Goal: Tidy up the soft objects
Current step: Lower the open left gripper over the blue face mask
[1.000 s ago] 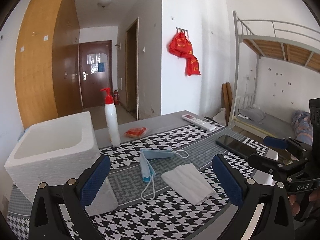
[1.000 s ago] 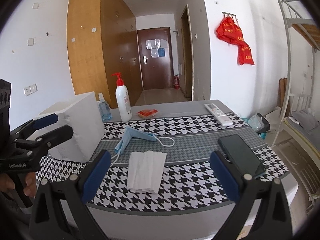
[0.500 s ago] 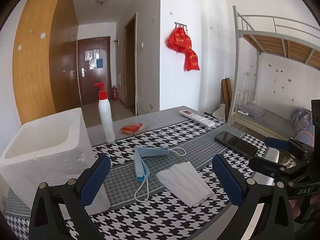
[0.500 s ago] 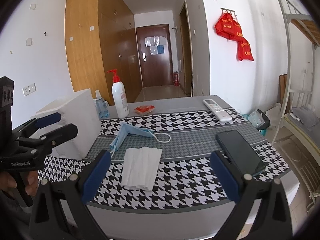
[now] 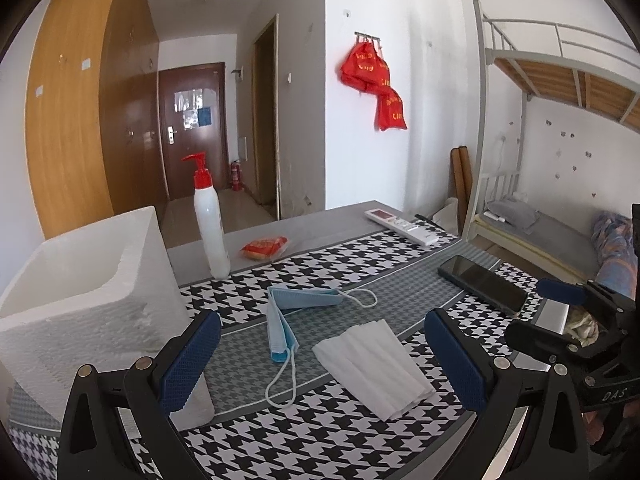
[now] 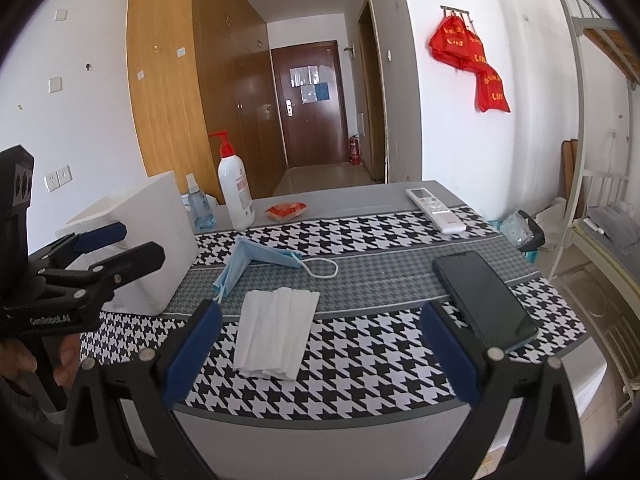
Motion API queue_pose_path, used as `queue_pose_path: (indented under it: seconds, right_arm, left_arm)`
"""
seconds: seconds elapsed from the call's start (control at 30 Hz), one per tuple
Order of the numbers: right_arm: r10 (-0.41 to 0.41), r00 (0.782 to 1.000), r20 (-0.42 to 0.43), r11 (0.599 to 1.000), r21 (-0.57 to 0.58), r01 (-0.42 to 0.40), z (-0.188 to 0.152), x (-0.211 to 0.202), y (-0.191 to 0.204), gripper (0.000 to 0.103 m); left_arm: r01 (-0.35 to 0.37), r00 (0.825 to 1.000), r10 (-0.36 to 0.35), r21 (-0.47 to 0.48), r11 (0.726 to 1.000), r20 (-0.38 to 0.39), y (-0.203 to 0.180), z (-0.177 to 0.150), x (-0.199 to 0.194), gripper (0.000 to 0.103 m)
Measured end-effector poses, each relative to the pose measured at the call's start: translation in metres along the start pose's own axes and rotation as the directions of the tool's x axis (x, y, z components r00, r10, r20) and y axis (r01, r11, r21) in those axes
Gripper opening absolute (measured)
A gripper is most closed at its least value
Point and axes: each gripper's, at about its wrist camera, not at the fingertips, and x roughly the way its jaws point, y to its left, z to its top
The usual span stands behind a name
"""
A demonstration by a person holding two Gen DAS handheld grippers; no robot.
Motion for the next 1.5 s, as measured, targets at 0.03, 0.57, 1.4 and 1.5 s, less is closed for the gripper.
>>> queue_pose_path:
  seconds: [0.03, 0.57, 1.4, 1.5]
  right_arm:
    - [0.002, 1.000, -0.002, 1.000, -0.001, -0.002, 0.000, 0.001, 0.000, 0.101]
    - [0.036, 0.999, -0.037, 0.999, -0.002, -0.036, -0.002, 0.015, -0.005, 0.101]
    - [0.074, 0.994, -0.085, 0.997, -0.005, -0.075, -0.002, 0.038, -0.009, 0.101]
    - [0.077, 0.993, -0.095, 0.997, -0.011, -0.079, -0.002, 0.040, -0.008, 0.101]
  left_arm:
    - [-0.002, 1.000, 0.002, 0.001, 1.000, -0.002, 0.000, 0.000, 0.001, 0.102]
    - [-0.030, 0.999, 0.029, -0.014, 0.999, -0.040, -0.001, 0.004, 0.023, 0.102]
    - [-0.067, 0.990, 0.060, -0.044, 0.997, -0.131, 0.011, 0.006, 0.064, 0.102]
    - [-0.068, 0.989, 0.061, -0.045, 0.997, -0.138, 0.012, 0.006, 0.068, 0.102]
